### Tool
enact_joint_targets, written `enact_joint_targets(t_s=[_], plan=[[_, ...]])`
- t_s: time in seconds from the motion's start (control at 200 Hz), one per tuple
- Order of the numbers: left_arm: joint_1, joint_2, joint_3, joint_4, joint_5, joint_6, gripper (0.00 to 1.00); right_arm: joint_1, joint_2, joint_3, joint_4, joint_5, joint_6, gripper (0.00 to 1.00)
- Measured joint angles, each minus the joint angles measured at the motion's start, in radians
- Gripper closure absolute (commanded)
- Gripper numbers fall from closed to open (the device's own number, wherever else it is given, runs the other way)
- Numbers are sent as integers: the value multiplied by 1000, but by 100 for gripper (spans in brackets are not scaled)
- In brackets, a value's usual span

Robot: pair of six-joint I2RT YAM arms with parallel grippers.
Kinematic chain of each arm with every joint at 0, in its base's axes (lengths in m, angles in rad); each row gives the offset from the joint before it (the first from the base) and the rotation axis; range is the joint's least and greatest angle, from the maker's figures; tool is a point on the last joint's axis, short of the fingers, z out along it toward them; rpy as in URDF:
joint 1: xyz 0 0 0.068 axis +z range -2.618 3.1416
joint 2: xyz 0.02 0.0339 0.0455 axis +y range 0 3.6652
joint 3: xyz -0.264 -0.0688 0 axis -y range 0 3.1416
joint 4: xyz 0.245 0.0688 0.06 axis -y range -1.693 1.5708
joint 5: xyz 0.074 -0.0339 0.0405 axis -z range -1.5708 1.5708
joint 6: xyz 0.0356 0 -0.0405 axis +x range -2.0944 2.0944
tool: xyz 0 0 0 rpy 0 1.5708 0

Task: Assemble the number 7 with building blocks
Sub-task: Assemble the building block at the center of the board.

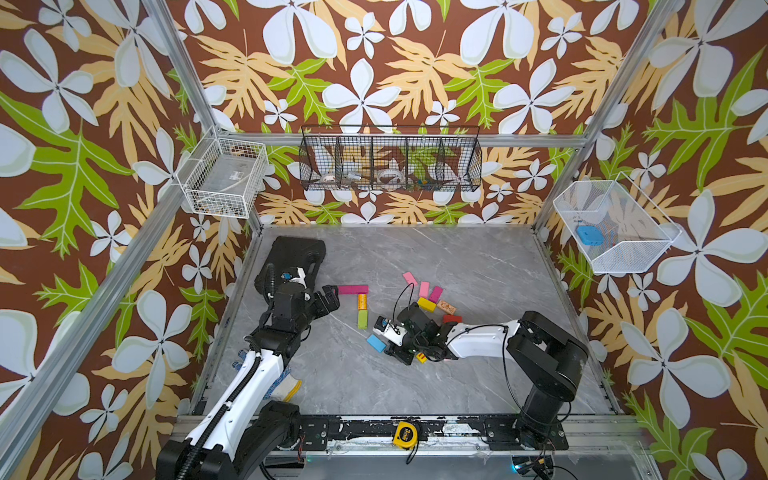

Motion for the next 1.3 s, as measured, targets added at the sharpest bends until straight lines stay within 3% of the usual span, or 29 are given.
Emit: enact_joint_targets(t_s=[0.305, 0.691, 0.976, 1.301], plan=[[0, -1, 0, -3, -6, 0, 0, -1, 65, 63, 11, -63, -154, 66], [0, 12, 0, -3, -9, 0, 0, 0, 101, 116, -16, -132, -208, 63], [0, 12, 2, -3, -10, 0, 0, 3, 124, 127, 18, -121, -160, 59], [0, 12, 5, -3, -10, 0, 0, 30, 110, 58, 148, -56, -34, 61]])
